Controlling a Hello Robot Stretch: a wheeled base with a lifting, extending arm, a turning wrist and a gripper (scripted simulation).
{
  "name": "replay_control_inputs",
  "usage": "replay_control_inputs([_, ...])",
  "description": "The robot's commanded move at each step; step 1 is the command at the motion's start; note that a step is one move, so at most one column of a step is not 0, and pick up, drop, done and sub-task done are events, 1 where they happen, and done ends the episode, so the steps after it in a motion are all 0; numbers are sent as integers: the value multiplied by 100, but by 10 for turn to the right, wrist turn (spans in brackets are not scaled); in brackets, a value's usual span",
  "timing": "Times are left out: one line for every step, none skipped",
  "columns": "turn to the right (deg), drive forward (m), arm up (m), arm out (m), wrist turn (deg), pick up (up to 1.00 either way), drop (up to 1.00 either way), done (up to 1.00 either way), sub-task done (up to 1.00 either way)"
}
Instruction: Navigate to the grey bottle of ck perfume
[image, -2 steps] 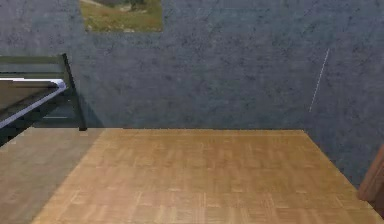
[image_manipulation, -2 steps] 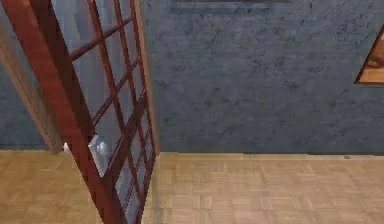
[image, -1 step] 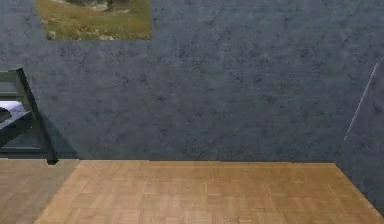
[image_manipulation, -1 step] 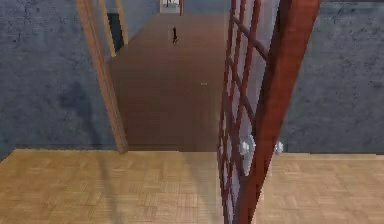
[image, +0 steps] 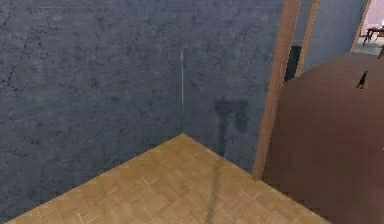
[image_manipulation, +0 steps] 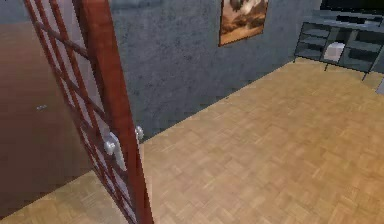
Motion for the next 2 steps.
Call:
replay_control_inputs([150, 0, 0, 0, 0, 0, 0, 0, 0])
replay_control_inputs([30, 0, 0, 0, 0, 0, 0, 0, 0])
